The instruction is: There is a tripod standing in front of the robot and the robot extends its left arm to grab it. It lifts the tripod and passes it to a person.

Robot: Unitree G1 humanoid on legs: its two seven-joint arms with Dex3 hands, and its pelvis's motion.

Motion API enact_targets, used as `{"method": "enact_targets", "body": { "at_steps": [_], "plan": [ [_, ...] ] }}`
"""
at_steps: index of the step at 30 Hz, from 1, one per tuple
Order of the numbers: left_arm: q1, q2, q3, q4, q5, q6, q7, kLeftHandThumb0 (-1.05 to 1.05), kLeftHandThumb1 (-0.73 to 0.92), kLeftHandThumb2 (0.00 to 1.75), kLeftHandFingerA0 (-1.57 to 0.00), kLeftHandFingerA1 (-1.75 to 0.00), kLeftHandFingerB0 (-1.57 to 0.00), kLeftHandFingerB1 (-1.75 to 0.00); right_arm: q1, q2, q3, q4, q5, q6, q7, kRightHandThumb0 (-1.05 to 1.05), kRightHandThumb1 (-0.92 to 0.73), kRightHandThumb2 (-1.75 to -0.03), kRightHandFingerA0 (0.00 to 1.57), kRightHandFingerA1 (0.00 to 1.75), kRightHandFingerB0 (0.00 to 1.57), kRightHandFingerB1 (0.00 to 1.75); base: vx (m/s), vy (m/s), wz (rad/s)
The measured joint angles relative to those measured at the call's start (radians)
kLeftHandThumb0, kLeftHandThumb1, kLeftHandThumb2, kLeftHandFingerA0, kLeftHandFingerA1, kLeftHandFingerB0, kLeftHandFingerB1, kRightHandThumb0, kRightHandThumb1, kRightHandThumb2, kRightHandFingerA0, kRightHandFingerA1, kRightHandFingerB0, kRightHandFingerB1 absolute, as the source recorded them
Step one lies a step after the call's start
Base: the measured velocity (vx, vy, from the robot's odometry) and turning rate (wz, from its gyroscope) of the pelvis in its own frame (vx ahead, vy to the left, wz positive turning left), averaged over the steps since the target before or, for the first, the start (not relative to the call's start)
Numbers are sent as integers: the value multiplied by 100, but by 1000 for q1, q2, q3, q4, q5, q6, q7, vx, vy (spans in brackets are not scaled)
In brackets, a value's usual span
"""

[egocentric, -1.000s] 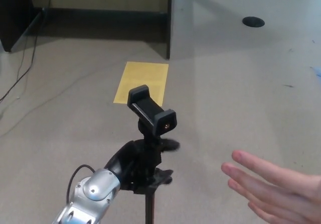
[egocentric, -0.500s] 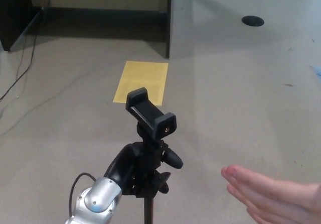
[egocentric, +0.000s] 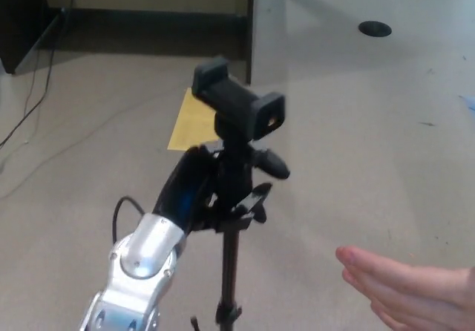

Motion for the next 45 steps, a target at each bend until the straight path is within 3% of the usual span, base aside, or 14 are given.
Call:
{"method": "enact_targets", "body": {
  "at_steps": [2,13,19,23,24,29,33,34,35,37,38,40,41,45],
  "plan": [
    [-26,-8,-5,-57,-1,33,-4,-15,75,75,-106,-130,-84,-112,0,0,0,-2,0,0,0,-38,-69,-62,72,44,52,38,0,0,0],
    [-328,-103,-39,-284,-33,259,-27,-15,70,82,-101,-139,-84,-111,-21,-1,-4,-11,0,1,3,-38,-69,-62,74,45,53,38,0,0,0],
    [-473,-167,-70,-315,-40,363,-31,-12,73,72,-98,-138,-86,-107,-39,-2,-7,-14,1,3,9,-39,-69,-62,72,45,52,38,0,0,0],
    [-561,-191,-102,-328,-50,424,-30,-15,69,76,-91,-147,-85,-112,-45,-3,-10,-12,1,3,13,-39,-71,-61,70,45,52,38,0,0,0],
    [-591,-197,-117,-330,-53,439,-30,-17,65,89,-93,-153,-86,-119,-47,-3,-10,-12,1,3,15,-38,-70,-62,72,45,52,38,0,0,0],
    [-640,-209,-226,-379,-54,473,-9,-12,53,109,-89,-166,-79,-133,-58,-2,-9,-15,1,8,20,-39,-70,-62,75,47,52,38,0,0,0],
    [-639,-210,-306,-424,-53,483,8,-15,55,106,-87,-169,-75,-136,-62,-2,-6,-16,-1,11,20,-39,-70,-62,77,49,53,38,0,0,0],
    [-639,-210,-316,-432,-54,486,10,-19,69,80,-79,-170,-68,-142,-62,-2,-6,-16,-1,11,20,-51,-70,-63,68,42,46,35,0,0,0],
    [-638,-209,-330,-441,-52,489,16,-19,71,77,-76,-170,-65,-150,-64,-8,14,-20,-10,11,19,-56,-74,-63,55,37,46,35,0,0,0],
    [-633,-209,-359,-457,-53,492,20,-19,71,77,-76,-170,-65,-150,-72,-26,67,-24,-40,11,13,-56,-74,-63,55,37,46,35,0,0,0],
    [-629,-209,-376,-467,-54,492,23,-13,76,83,-67,-175,-53,-157,-82,-33,102,-21,-61,12,4,-56,-74,-63,55,37,46,35,0,0,0],
    [-618,-209,-402,-492,-54,492,34,-10,87,72,-59,-175,-52,-150,-100,-44,157,-13,-96,13,-13,-56,-74,-63,55,37,46,35,0,0,0],
    [-613,-209,-411,-502,-55,492,38,-10,87,80,-57,-175,-40,-162,-105,-47,171,-10,-107,13,-18,-56,-74,-63,55,37,46,35,0,0,0],
    [-586,-207,-468,-564,-62,492,56,-9,92,72,-47,-175,-37,-152,-129,-65,233,9,-160,13,-56,-56,-74,-63,55,37,46,35,0,0,0]
  ]
}}
